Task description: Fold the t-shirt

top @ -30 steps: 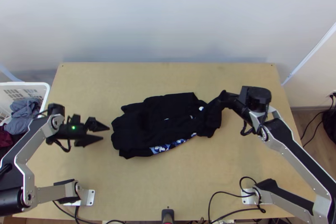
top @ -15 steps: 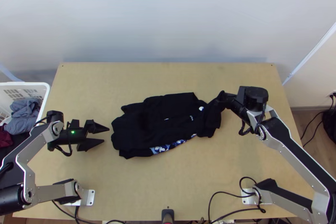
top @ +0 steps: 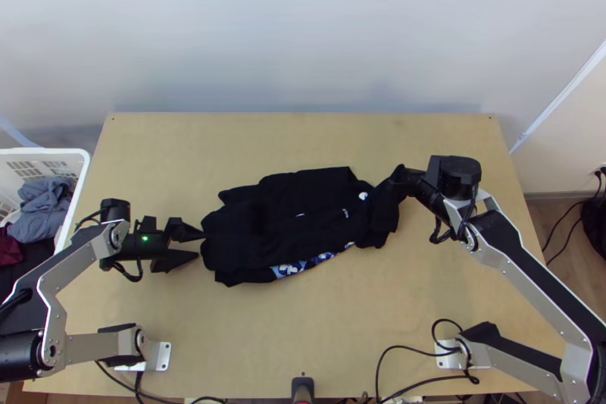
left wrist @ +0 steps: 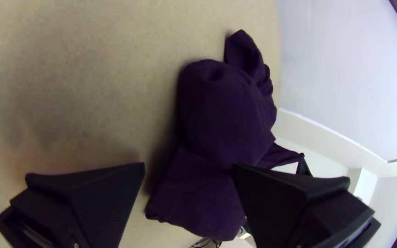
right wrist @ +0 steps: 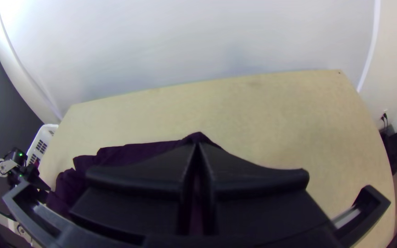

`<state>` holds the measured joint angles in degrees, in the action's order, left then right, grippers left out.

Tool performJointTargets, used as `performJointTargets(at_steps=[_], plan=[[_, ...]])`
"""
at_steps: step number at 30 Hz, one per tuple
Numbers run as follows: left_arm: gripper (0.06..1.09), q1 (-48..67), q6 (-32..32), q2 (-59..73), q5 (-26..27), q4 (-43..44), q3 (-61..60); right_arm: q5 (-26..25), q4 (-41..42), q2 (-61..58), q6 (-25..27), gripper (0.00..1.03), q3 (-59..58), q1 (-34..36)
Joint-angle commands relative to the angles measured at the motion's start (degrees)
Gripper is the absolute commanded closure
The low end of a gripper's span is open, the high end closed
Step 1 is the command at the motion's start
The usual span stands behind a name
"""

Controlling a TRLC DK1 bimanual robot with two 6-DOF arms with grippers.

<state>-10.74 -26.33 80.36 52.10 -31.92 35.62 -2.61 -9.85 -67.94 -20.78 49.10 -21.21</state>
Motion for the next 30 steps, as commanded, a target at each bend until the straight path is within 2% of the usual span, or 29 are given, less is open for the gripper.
performJointTargets(at_steps=[1,3,6,7,9,10,15,18,20,23,30], plan=[[0.26,1.3,-2.9,0.0,0.8,0.7,-1.2,-0.7,0.7,-0.6,-0.6,0.99,-0.4,0.6],[0.34,1.5,-3.1,-0.1,0.8,0.8,-1.2,-0.7,0.7,-0.7,-0.6,0.99,-0.3,0.6],[0.35,2.3,-3.2,0.0,0.8,0.8,-1.2,-0.7,0.7,-0.8,-0.6,0.99,-0.1,0.6],[0.38,2.7,-3.3,0.0,0.8,0.8,-1.2,-0.7,0.8,-0.9,-0.6,0.99,-0.1,0.6],[0.56,2.8,-3.7,-0.6,0.8,0.8,-1.3,-0.7,0.8,-1.1,-0.6,0.99,-0.1,0.6],[0.60,2.8,-3.8,-0.7,0.8,0.9,-1.3,-0.7,0.8,-1.1,-0.6,0.99,-0.1,0.6],[0.61,2.8,-3.9,-0.8,0.7,0.8,-1.2,-0.7,1.1,-1.3,-0.4,0.99,-0.1,0.6],[0.80,2.3,-4.1,-1.6,0.6,0.6,-0.9,-0.7,1.1,-1.5,-0.3,0.99,-0.1,0.6],[0.84,1.7,-4.2,-2.3,0.6,0.5,-0.4,-0.7,1.2,-1.5,-0.3,0.99,-0.1,0.6],[1.05,0.2,-4.2,-4.6,0.5,0.3,0.6,-0.7,1.7,-1.6,-0.3,0.99,-0.1,0.6],[1.05,-0.6,-4.1,-9.4,-0.3,-0.1,7.0,-1.2,0.3,-1.2,-0.1,0.99,1.1,0.7]])
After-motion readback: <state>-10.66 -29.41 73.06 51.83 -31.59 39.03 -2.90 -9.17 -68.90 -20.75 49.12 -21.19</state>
